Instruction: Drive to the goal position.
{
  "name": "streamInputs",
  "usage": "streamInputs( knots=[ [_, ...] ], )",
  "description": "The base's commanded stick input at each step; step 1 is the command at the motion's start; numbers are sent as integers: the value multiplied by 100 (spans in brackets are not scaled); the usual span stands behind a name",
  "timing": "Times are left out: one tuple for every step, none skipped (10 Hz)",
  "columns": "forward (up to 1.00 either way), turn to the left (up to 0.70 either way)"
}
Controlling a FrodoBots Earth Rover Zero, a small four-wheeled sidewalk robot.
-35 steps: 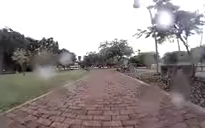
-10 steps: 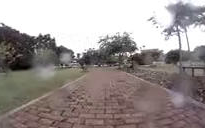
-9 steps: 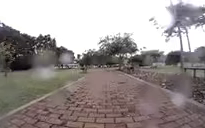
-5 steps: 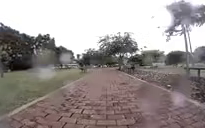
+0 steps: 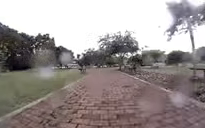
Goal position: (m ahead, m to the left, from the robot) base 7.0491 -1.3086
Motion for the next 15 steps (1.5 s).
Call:
streamInputs(
  knots=[
    [70, 0],
    [70, 0],
    [70, 0],
    [70, 0],
    [70, 0],
    [70, 0],
    [70, 0],
    [70, 0],
    [70, 0],
    [70, 0],
    [70, 0],
    [70, 0],
    [70, 0],
    [70, 0],
    [70, 0]
  ],
)
